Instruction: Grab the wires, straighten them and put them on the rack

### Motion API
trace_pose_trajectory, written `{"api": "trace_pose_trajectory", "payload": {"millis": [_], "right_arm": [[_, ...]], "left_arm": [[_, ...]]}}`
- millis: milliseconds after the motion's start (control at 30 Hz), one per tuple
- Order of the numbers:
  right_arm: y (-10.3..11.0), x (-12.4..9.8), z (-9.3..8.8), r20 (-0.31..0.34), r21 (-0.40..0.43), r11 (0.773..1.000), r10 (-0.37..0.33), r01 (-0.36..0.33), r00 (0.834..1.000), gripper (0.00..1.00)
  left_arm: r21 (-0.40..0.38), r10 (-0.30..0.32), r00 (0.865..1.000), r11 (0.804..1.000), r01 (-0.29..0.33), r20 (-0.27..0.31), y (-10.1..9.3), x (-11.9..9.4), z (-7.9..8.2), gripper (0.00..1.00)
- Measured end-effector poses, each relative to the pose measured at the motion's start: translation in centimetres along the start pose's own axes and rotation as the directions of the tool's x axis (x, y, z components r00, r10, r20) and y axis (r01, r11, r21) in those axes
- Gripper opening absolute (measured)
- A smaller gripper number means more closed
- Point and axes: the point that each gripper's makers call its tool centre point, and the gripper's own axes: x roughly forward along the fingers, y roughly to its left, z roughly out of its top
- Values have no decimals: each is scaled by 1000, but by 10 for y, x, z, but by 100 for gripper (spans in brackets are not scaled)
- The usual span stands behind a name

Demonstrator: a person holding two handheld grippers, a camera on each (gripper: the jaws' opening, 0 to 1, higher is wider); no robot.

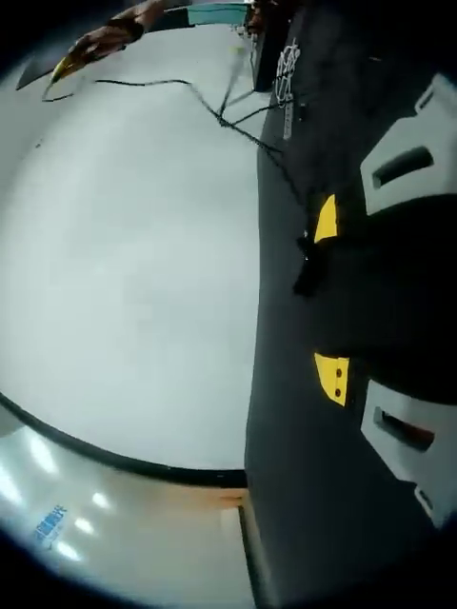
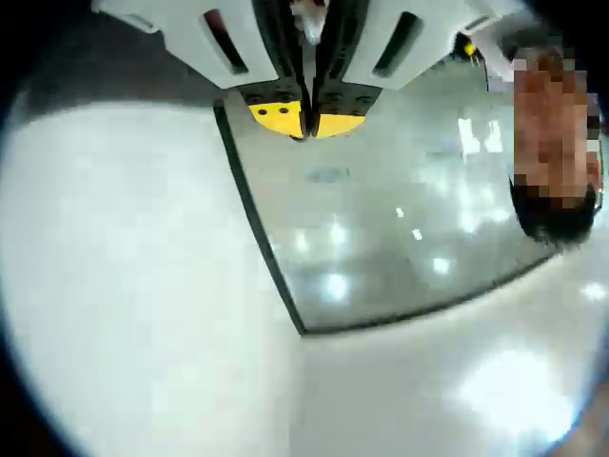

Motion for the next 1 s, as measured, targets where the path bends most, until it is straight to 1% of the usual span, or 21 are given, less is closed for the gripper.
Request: {"api": "trace_pose_trajectory", "payload": {"millis": [67,133,167,233,267,333,400,433,467,500,533,600,633,667,700,733,833,900,933,967,1000], "right_arm": [[28,16,44,29,-90,996,22,-20,999,1],[47,33,90,82,-227,973,-6,25,997,1],[55,41,111,103,-244,969,-27,51,994,1],[79,56,174,189,-313,946,-25,85,982,0],[86,58,211,267,-358,925,-28,126,963,0],[96,69,262,305,-407,891,-75,201,949,0],[91,78,286,291,-438,849,-175,294,940,0],[82,82,279,249,-456,824,-244,336,937,0],[73,82,266,191,-464,807,-311,364,931,0],[60,81,234,117,-482,791,-368,377,922,0],[57,79,220,93,-502,784,-372,367,923,0],[27,61,162,-6,-583,727,-450,363,893,0],[18,54,141,10,-566,737,-443,371,896,0],[6,44,102,-57,-543,762,-452,352,890,0],[-5,34,46,-204,-544,793,-442,274,874,0],[-19,20,-10,-349,-549,813,-432,192,832,3],[-58,-34,-165,-608,-460,880,-408,116,681,12],[-80,-72,-241,-713,-449,893,-385,41,585,12],[-84,-83,-264,-742,-424,906,-355,13,569,12],[-85,-105,-299,-806,-361,932,-300,-22,510,12],[-95,-137,-339,-875,-318,945,-261,-78,408,13]], "left_arm": [[16,2,1000,1000,-2,11,-3,-2,2,43],[27,-3,1000,1000,3,12,-4,0,2,43],[35,-6,1000,999,6,7,-5,-1,1,44],[39,-25,1000,999,25,2,-9,-2,0,45],[37,-35,999,999,35,0,-12,-3,0,45],[62,-49,999,997,50,-18,-14,0,-3,45],[82,-59,998,995,60,-23,-18,-2,-4,45],[102,-70,997,992,72,-23,-21,-2,-4,45],[138,-89,996,986,93,-31,-28,2,-6,45],[166,-87,995,982,94,-50,-30,3,-9,45],[182,-100,993,977,109,-58,-36,3,-11,45],[219,-124,991,967,131,-47,-43,5,-11,45],[223,-127,991,965,135,-53,-44,6,-13,45],[220,-135,989,964,146,-62,-44,6,-14,45],[209,-138,988,966,150,-69,-45,4,-15,45],[200,-138,988,968,150,-71,-45,1,-15,45],[180,-134,989,973,143,-60,-43,-3,-13,43],[172,-126,990,976,134,-56,-41,2,-13,42],[172,-124,991,976,132,-58,-40,3,-13,42],[173,-123,991,976,131,-60,-40,3,-13,42],[174,-123,991,976,132,-60,-41,2,-13,41]]}}
